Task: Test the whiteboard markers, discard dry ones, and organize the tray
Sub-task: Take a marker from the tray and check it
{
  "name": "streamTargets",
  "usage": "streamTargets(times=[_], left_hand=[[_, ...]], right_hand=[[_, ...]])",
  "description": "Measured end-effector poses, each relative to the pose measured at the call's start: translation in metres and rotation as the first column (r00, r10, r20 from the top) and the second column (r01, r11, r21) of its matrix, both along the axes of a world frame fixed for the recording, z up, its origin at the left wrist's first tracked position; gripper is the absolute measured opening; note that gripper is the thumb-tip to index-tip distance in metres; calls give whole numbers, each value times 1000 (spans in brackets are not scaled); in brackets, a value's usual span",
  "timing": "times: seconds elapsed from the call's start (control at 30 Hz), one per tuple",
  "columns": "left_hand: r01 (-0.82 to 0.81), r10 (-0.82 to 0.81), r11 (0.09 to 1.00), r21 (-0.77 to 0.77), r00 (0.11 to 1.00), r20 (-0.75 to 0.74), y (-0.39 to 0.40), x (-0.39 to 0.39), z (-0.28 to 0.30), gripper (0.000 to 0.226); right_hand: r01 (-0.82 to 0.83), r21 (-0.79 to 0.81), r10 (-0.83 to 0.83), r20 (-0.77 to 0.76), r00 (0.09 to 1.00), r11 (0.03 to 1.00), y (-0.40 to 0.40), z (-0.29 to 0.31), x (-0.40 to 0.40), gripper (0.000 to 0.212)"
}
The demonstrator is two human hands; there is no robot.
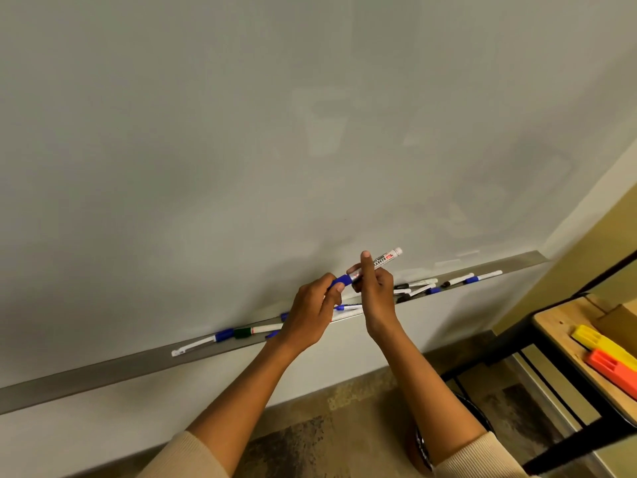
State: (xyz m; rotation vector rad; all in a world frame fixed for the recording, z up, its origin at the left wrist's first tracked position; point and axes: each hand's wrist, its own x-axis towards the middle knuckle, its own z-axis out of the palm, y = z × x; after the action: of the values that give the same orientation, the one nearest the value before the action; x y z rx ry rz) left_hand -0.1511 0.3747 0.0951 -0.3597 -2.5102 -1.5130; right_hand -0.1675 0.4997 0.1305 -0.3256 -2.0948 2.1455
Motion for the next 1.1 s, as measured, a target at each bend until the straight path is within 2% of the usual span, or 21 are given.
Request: streamTargets(times=[0.2,0.37,0.4,0.47,0.5,0.6,0.7,0.87,0.93,1.1], left_hand=[[63,-61,998,28,996,-72,45,-11,45,34],[94,-87,994,47,987,-134,76,-22,84,36],[102,-92,993,60,985,-145,78,-22,91,38],[86,-61,985,152,985,-162,66,-18,94,42],[60,-27,978,198,986,-167,54,-15,90,43],[-50,98,969,243,976,-193,17,-15,80,47],[-115,187,960,253,941,-282,18,-31,103,43],[-137,236,965,225,829,-507,23,-54,177,32],[-184,273,961,204,737,-619,16,-60,209,28],[-315,307,934,169,462,-832,-13,-71,276,30]], right_hand=[[169,-29,-171,-85,982,985,34,42,-17,48],[250,-149,-270,-140,952,957,51,72,-31,46],[291,-251,-325,-107,940,923,61,81,-36,44],[399,-535,-479,-14,878,745,110,105,-47,40],[439,-591,-549,-8,836,677,145,119,-51,40],[444,-590,-622,-129,773,674,221,162,-53,39],[319,-565,-572,-352,741,761,209,193,-58,40],[18,-421,-287,-586,758,907,143,216,-58,19],[-73,-315,-155,-640,752,946,118,220,-55,14],[-223,-117,67,-734,675,968,66,243,-47,28]])
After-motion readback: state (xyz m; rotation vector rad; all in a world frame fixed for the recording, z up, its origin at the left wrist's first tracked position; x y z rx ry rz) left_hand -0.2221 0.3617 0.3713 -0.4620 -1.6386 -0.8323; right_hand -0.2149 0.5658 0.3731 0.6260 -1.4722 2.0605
